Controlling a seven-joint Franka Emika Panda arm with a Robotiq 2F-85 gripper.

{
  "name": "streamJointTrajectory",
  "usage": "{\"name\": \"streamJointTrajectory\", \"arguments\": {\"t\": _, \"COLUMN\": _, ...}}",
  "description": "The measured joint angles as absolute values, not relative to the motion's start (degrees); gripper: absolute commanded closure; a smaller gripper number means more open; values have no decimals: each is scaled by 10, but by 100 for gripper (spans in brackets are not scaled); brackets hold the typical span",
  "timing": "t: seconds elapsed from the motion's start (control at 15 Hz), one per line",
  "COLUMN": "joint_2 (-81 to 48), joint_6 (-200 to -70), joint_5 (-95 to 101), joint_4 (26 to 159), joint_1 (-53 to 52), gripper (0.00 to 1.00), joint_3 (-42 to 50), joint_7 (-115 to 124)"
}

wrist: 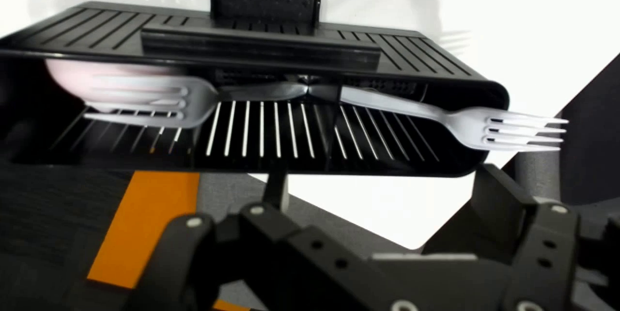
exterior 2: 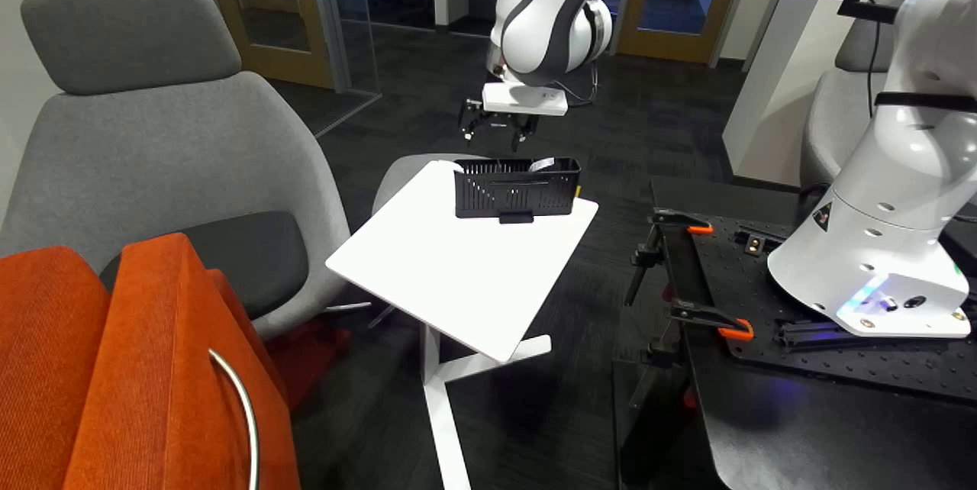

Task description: Move the cutlery holder forwards

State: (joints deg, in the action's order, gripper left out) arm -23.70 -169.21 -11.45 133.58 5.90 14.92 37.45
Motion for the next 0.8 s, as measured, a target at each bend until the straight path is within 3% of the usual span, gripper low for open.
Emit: {"name": "streamJointTrajectory", "arguments": {"t": 0.8, "joint_2": -78, "joint_6": -1579, "joint_5": -96, "joint_4": 1367, "joint_1": 42, "gripper": 0, "joint_3": 133, "joint_7": 259}}
